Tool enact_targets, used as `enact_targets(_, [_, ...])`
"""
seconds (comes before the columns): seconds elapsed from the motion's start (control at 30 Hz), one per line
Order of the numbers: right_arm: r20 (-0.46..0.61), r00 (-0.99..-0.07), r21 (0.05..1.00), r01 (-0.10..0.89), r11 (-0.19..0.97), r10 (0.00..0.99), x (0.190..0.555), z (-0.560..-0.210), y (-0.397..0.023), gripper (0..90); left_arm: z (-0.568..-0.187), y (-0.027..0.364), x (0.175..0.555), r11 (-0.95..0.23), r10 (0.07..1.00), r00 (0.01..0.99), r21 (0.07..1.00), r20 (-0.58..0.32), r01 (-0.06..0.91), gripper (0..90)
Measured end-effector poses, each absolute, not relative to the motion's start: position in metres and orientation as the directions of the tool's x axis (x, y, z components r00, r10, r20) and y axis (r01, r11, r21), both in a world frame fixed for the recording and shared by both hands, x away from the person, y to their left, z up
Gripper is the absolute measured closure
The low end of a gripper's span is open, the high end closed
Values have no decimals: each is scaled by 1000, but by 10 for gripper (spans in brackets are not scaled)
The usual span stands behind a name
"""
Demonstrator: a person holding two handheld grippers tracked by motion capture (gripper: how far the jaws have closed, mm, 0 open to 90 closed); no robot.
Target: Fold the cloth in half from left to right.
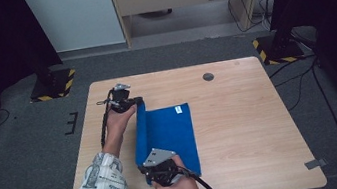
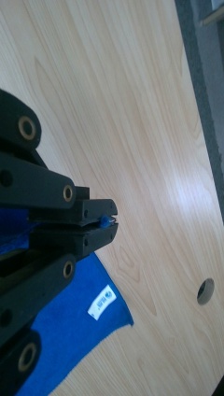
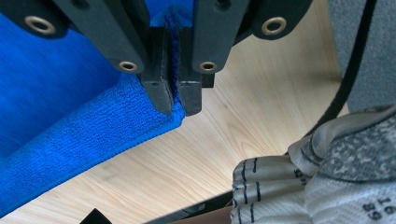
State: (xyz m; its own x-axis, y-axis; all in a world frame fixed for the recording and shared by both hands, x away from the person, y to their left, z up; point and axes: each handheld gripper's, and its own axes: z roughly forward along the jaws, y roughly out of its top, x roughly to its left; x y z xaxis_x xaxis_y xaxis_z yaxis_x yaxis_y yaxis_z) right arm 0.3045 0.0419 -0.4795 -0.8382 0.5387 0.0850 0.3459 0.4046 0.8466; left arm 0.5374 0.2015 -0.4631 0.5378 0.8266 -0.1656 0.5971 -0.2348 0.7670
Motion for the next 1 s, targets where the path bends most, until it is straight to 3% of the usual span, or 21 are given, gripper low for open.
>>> enact_targets(0.77, [92, -783, 813, 416, 408, 615, 305, -496, -39, 862, -488, 120, 551, -292, 777, 605, 752, -173, 590, 871])
enact_targets(1.0, [68, -794, 811, 397, 429, 605, 302, -495, -41, 863, -487, 103, 549, -304, 762, 624, 753, -177, 584, 875])
